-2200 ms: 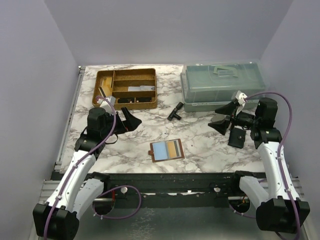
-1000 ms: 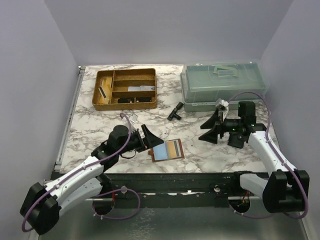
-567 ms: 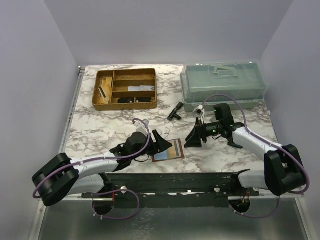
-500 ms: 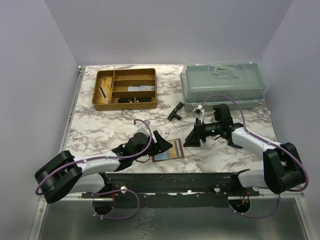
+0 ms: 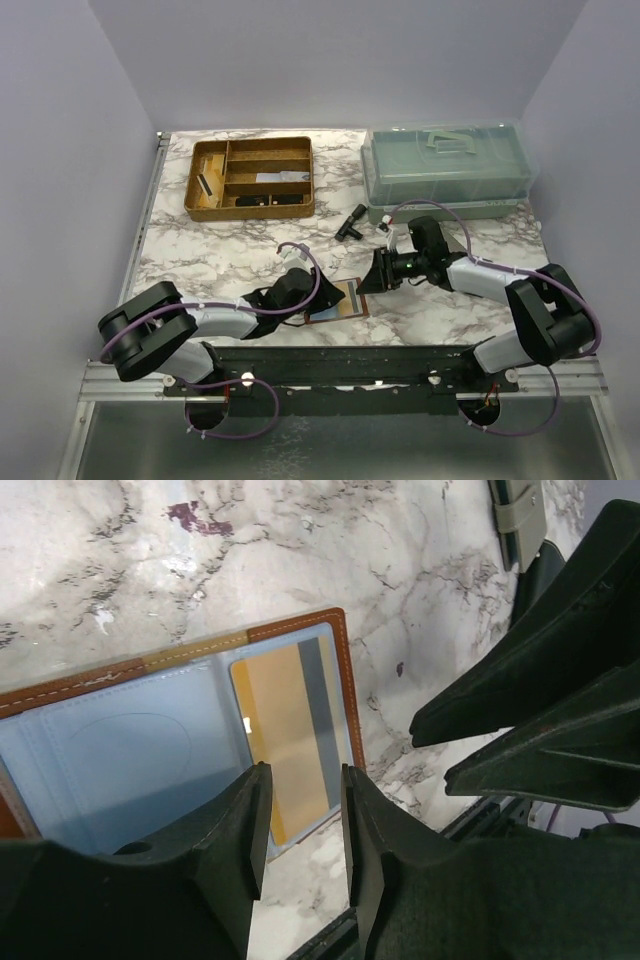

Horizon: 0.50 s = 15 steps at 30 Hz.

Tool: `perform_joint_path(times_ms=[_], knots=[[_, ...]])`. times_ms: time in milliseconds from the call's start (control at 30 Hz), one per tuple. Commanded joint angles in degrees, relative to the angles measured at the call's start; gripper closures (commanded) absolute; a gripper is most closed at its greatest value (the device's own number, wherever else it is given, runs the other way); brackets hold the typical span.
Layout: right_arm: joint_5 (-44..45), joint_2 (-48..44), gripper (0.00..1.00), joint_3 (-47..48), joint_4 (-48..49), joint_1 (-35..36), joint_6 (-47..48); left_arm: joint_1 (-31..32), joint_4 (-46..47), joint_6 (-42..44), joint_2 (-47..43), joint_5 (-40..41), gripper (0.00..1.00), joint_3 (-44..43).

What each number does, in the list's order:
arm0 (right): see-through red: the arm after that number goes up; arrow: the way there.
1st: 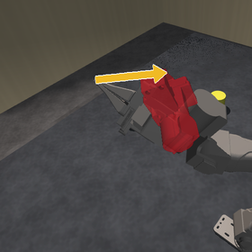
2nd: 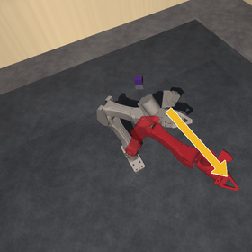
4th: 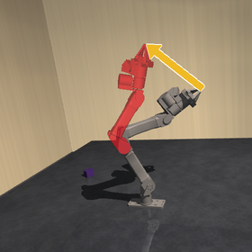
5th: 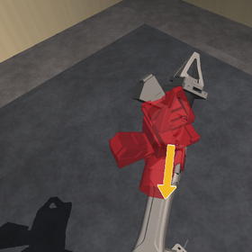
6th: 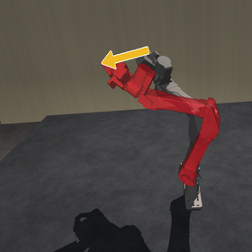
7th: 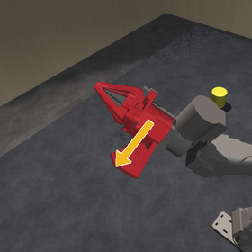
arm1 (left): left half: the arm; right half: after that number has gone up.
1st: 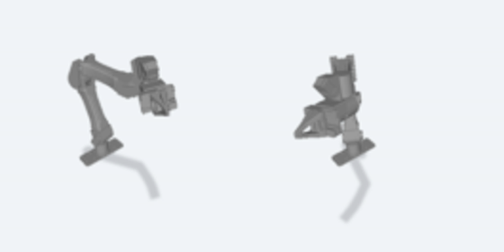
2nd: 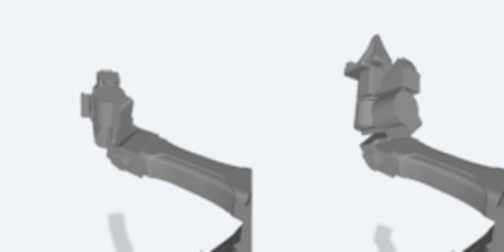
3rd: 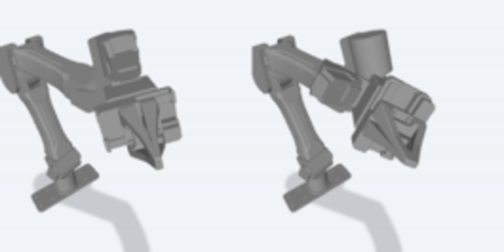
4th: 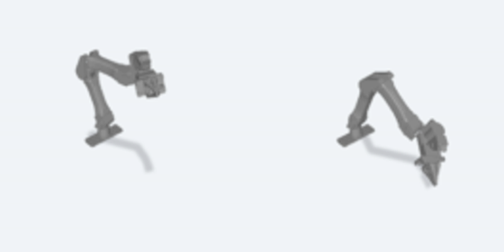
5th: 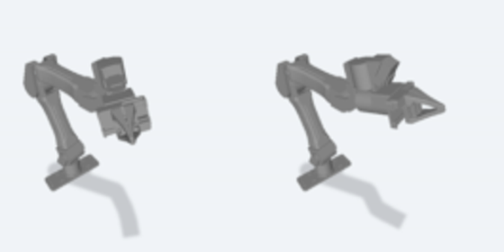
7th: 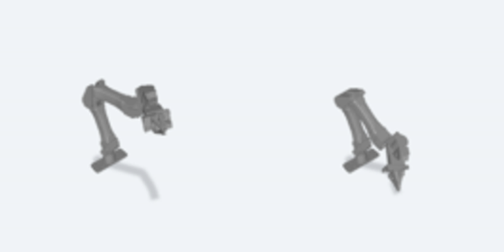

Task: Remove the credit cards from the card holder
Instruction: Remove the credit card from the card holder.

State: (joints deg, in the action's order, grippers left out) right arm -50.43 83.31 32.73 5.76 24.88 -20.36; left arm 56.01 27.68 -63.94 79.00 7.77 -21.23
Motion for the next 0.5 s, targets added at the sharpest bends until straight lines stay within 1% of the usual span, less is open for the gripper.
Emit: perform_joint_path(times_ms=[0,167,467], knots=[[5.03,1.45,0.62,1.11,1.88,0.68,-1.61,0.33,0.97,-0.73,1.64,2.87,0.62,-0.55],[8.89,3.77,0.63,1.72,1.01,2.30,-0.84,0.35,0.88,-0.82,2.14,4.17,0.62,0.13],[9.83,6.71,0.64,2.87,0.39,2.71,-0.78,0.42,0.93,-1.30,3.88,3.91,0.63,-0.04]])
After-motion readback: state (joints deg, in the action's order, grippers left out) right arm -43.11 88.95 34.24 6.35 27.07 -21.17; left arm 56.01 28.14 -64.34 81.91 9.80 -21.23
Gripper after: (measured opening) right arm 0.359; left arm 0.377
